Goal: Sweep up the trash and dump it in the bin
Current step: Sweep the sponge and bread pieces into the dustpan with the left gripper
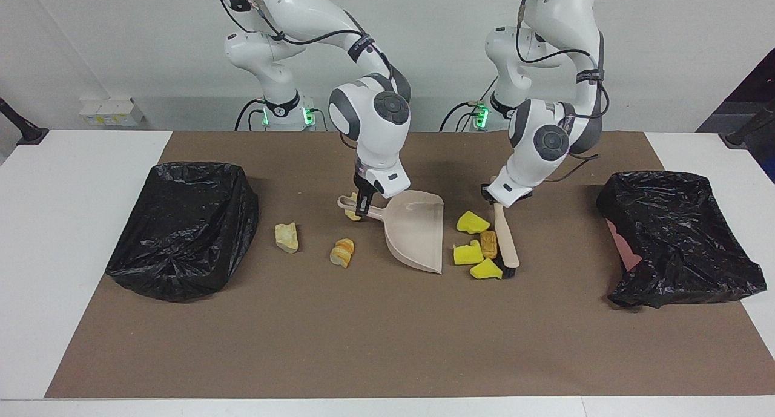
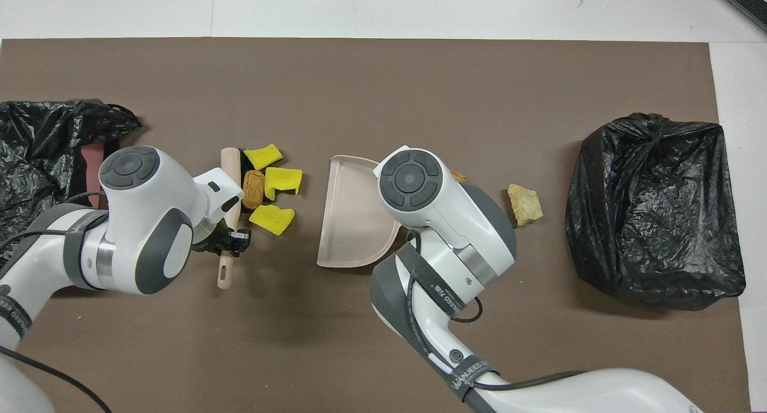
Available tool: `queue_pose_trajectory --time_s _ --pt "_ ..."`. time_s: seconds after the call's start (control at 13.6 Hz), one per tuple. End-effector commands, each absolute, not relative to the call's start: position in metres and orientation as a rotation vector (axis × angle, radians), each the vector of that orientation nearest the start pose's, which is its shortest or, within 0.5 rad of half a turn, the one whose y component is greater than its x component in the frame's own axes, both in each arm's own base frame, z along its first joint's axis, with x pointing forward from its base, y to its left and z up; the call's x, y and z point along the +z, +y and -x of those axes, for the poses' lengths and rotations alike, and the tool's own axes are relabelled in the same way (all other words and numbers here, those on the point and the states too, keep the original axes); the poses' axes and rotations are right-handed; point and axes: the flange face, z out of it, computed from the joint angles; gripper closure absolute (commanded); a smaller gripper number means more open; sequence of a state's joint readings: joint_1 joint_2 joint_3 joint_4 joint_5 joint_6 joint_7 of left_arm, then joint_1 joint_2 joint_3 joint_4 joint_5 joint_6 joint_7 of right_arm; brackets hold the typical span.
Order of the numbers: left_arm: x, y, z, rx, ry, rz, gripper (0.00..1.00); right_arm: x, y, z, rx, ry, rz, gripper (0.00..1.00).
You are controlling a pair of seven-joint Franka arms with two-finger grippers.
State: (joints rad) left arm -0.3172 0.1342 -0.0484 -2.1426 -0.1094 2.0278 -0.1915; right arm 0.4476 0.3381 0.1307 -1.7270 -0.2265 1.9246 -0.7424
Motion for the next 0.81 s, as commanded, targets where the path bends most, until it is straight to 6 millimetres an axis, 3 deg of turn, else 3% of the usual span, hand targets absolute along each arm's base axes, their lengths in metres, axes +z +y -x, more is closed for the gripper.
queue_pose_trajectory --time_s 0.0,0.29,0.51,0.59,0.73 --pt "0.321 -0.235 -0.474 0.443 0.223 3.165 1.0 0.374 0.327 -0.54 0.233 -2.17 2.468 1.0" --pt "0.334 -0.298 -0.451 0.437 0.28 3.228 1.0 0.374 0.328 -0.54 0.23 -2.167 2.468 1.0" --pt "0.372 -0.304 -0.459 0.366 0.21 3.267 1.0 0.374 0.328 -0.54 0.23 -2.167 2.468 1.0" --pt "0.39 -0.301 -0.463 0.325 0.135 3.286 1.0 0.374 0.328 -0.54 0.23 -2.165 2.467 1.0" --pt "0.407 -0.292 -0.462 0.33 0.076 3.288 1.0 0.374 0.327 -0.541 0.23 -2.163 2.469 1.0"
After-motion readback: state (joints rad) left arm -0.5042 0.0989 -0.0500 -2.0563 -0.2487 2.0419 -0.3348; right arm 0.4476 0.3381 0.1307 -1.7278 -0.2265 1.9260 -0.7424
